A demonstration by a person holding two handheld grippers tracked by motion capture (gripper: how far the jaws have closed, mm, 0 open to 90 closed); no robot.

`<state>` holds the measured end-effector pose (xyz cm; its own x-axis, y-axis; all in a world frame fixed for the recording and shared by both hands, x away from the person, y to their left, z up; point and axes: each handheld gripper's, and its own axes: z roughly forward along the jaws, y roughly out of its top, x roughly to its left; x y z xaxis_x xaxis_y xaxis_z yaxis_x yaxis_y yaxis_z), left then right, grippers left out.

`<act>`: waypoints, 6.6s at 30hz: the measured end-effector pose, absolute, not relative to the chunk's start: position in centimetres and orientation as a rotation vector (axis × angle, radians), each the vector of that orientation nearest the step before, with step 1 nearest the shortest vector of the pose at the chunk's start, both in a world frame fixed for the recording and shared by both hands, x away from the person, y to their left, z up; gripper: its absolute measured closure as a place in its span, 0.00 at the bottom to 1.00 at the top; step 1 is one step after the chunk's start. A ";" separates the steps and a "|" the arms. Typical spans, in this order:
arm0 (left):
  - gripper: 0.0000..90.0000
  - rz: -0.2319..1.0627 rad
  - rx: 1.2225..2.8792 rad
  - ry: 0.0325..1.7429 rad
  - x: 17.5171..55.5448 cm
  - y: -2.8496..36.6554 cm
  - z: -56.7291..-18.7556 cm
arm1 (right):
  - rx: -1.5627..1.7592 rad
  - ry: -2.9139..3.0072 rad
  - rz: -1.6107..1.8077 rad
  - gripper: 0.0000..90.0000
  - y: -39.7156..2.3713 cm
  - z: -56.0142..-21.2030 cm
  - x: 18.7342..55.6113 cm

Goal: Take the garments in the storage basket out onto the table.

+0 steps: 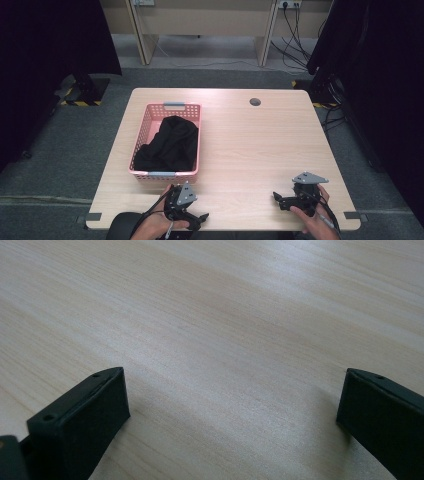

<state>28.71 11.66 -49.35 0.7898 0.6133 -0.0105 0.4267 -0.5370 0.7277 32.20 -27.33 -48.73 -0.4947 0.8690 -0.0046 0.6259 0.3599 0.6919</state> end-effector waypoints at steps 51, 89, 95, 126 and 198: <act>0.03 0.282 2.154 0.847 28.7 12.6 -48.1 | 1.305 2.258 0.904 0.00 -27.3 -48.7 32.2; 0.03 0.290 2.091 0.850 27.9 13.0 -45.7 | 1.305 2.258 0.904 0.00 -27.3 -48.7 32.2; 0.03 0.293 2.091 0.844 27.7 13.0 -45.4 | 1.305 2.258 0.904 0.00 -27.3 -48.7 32.2; 0.03 0.316 2.046 0.848 27.6 13.6 -43.4 | 1.305 2.258 0.904 0.00 -27.3 -48.7 32.2; 0.04 0.532 2.033 1.165 39.9 19.1 -39.4 | 1.305 2.258 0.904 0.00 -27.3 -48.7 32.2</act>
